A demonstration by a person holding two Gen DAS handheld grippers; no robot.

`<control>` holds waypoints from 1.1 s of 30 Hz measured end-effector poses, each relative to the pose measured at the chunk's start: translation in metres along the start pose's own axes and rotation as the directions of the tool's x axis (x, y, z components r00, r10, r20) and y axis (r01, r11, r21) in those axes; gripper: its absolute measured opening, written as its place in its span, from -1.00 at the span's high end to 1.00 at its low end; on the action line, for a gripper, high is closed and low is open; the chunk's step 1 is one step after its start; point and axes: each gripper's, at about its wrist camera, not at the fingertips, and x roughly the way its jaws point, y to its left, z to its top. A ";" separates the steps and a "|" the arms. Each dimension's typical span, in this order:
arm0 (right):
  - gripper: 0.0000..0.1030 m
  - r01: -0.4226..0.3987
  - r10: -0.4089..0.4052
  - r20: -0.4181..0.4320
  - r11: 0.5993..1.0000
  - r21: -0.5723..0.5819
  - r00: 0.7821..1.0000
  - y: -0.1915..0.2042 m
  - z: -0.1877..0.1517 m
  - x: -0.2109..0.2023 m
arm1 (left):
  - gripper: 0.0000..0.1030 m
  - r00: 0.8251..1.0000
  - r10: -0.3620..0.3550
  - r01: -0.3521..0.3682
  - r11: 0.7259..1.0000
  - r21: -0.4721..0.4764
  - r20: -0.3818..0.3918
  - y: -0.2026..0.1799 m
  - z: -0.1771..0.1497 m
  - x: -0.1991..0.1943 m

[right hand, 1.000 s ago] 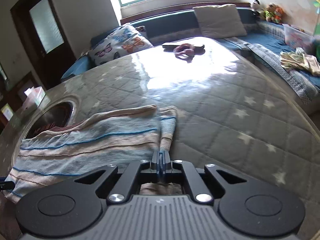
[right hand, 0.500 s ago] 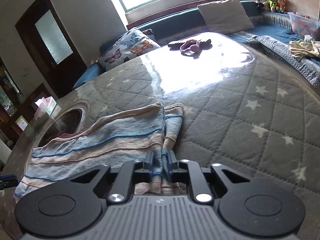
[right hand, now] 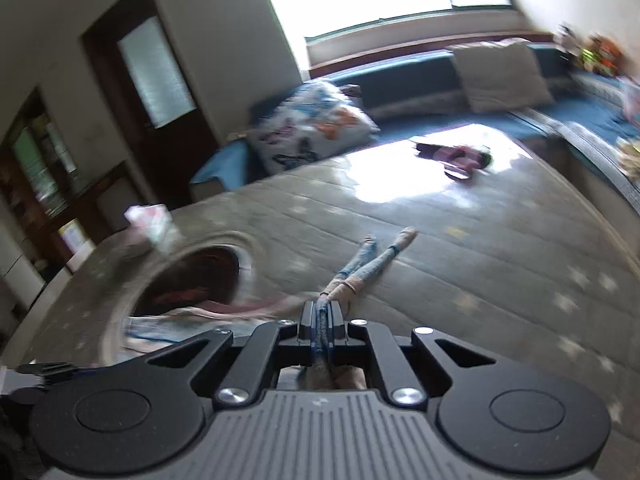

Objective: Fold clothes

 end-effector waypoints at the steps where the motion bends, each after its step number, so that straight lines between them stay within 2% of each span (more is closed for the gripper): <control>1: 0.91 -0.013 0.013 -0.003 1.000 -0.026 1.000 0.014 0.004 0.004 | -0.07 1.000 -0.002 0.002 1.000 -0.007 0.008 0.004 -0.001 -0.003; 9: 0.91 -0.082 0.070 -0.068 0.976 -0.200 0.995 0.128 0.022 0.052 | -0.07 0.998 -0.029 0.033 0.998 -0.061 0.058 0.040 -0.012 -0.020; 17: 0.92 -0.128 0.068 -0.184 0.934 -0.335 0.981 0.220 -0.005 0.104 | -0.07 0.996 -0.058 0.065 0.992 -0.105 0.062 0.062 -0.030 -0.027; 24: 0.92 -0.143 0.031 -0.254 0.888 -0.436 0.967 0.261 -0.041 0.127 | -0.07 0.997 -0.034 0.044 0.988 -0.147 0.069 0.079 -0.038 -0.034; 26: 0.92 -0.172 0.040 -0.287 0.877 -0.449 0.957 0.266 -0.048 0.130 | -0.07 0.997 -0.021 0.033 0.986 -0.163 0.073 0.085 -0.038 -0.036; 29: 0.88 -0.208 0.073 -0.301 0.869 -0.449 0.951 0.271 -0.052 0.123 | -0.07 0.997 0.002 0.013 0.982 -0.187 0.081 0.093 -0.036 -0.039; 33: 0.87 -0.211 0.078 -0.288 0.859 -0.467 0.954 0.266 -0.046 0.111 | -0.07 0.995 0.035 -0.014 0.976 -0.217 0.096 0.104 -0.032 -0.045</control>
